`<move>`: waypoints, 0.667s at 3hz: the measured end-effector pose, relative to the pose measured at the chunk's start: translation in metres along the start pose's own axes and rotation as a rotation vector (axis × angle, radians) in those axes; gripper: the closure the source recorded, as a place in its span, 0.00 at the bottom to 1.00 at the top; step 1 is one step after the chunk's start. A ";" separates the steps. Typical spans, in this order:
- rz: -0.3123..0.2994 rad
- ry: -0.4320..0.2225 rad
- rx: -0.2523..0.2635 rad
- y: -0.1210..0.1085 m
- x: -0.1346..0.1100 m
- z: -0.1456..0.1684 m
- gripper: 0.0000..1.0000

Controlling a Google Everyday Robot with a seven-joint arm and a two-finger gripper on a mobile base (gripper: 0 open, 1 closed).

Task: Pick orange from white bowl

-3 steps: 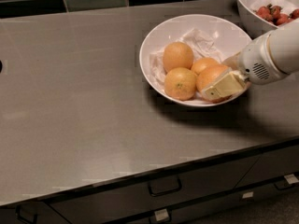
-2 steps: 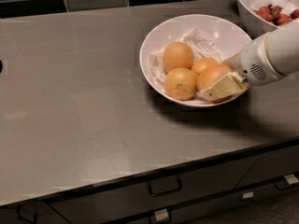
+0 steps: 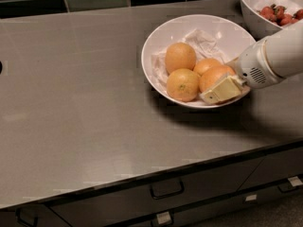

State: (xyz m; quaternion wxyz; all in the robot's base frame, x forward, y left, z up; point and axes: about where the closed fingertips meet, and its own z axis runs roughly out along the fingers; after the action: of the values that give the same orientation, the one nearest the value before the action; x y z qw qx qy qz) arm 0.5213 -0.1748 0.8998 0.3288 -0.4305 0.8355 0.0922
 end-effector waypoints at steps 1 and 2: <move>0.000 0.000 0.000 0.000 0.000 0.000 0.78; 0.000 0.000 0.000 0.000 0.000 0.000 0.99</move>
Offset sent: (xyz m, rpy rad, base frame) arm 0.0000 0.0000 0.0000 0.0000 0.0000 0.0000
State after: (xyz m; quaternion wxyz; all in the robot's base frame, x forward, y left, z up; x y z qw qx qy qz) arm 0.5212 -0.1748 0.8998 0.3289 -0.4305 0.8355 0.0922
